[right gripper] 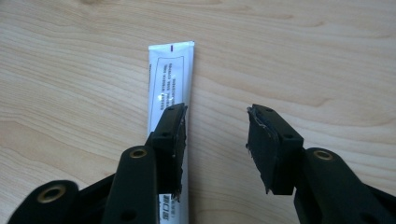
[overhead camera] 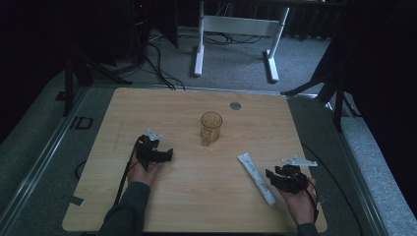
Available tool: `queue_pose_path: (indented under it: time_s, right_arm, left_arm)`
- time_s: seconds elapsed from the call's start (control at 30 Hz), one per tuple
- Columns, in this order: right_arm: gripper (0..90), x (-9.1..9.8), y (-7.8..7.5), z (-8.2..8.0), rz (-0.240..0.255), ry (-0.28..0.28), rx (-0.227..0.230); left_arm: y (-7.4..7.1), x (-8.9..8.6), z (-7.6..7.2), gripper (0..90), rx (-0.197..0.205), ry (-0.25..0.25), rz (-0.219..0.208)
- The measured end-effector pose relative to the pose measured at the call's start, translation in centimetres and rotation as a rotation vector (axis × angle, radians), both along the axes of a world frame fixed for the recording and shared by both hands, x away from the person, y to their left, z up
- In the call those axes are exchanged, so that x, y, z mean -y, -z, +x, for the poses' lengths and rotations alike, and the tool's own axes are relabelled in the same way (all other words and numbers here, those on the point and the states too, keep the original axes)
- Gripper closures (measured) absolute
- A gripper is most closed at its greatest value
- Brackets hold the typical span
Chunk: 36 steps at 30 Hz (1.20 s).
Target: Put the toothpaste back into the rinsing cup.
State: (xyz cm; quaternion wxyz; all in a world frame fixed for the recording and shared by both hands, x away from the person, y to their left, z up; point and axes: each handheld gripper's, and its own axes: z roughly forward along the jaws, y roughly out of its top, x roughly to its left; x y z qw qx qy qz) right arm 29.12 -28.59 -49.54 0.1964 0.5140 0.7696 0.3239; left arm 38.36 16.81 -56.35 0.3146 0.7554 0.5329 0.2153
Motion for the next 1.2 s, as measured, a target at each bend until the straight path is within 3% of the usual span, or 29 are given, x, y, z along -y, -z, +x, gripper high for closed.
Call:
queue_pose_path:
  time_s: [0.2, 0.5, 0.9, 1.2]
  right_arm:
    - [59.5, -0.2, -0.7, 0.1, 0.001, -0.015, -0.019]
    - [62.9, -1.2, -1.2, 0.3, -0.041, -0.057, -0.052]
    - [66.3, -2.0, -2.4, 0.6, -0.074, -0.061, -0.062]
    - [70.2, -2.3, -3.0, 0.9, -0.09, -0.054, -0.104]
  left_arm:
    - [0.0, 0.0, 0.0, 10.5, 0.0, 0.001, 0.001]
    - [0.0, 0.0, 0.0, 10.5, 0.0, 0.001, 0.001]
    - [0.0, 0.0, 0.0, 10.5, 0.0, 0.001, 0.001]
    - [0.0, 0.0, 0.0, 10.5, 0.0, 0.0, 0.001]
